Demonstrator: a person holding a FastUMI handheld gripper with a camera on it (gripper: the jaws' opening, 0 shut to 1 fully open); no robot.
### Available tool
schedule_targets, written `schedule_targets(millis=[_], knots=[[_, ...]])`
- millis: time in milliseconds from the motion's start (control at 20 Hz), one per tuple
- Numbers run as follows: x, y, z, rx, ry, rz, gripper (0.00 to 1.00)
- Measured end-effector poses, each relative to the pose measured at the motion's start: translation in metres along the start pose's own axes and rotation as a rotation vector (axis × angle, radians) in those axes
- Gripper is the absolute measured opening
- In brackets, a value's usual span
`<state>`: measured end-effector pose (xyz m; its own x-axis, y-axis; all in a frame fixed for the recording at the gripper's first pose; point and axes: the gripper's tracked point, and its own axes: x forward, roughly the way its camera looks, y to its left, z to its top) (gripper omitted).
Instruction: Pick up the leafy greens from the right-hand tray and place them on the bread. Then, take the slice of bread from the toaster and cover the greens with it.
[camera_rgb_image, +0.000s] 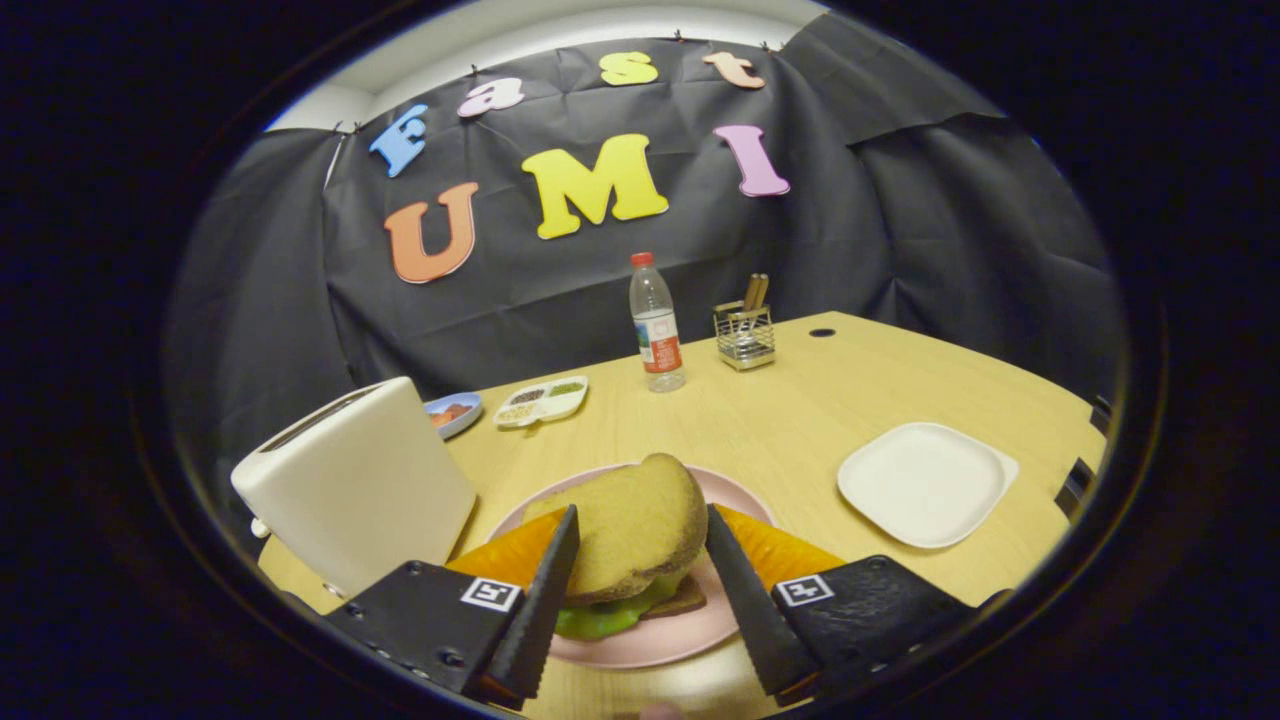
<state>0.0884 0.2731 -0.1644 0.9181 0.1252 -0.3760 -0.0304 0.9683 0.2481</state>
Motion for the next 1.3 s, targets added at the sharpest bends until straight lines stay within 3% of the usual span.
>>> schedule_targets(millis=[50, 450, 900, 1150, 1300], knots=[[0.0, -0.003, 0.003, -0.002, -0.005, -0.002, 0.83], [-0.026, -0.002, 0.05, -0.076, -0.164, 0.058, 0.96], [-0.092, -0.041, 0.135, -0.171, -0.376, 0.065, 0.95], [-0.129, -0.084, 0.17, -0.221, -0.441, 0.018, 0.95], [-0.159, -0.1, 0.181, -0.219, -0.458, 0.03, 0.95]])
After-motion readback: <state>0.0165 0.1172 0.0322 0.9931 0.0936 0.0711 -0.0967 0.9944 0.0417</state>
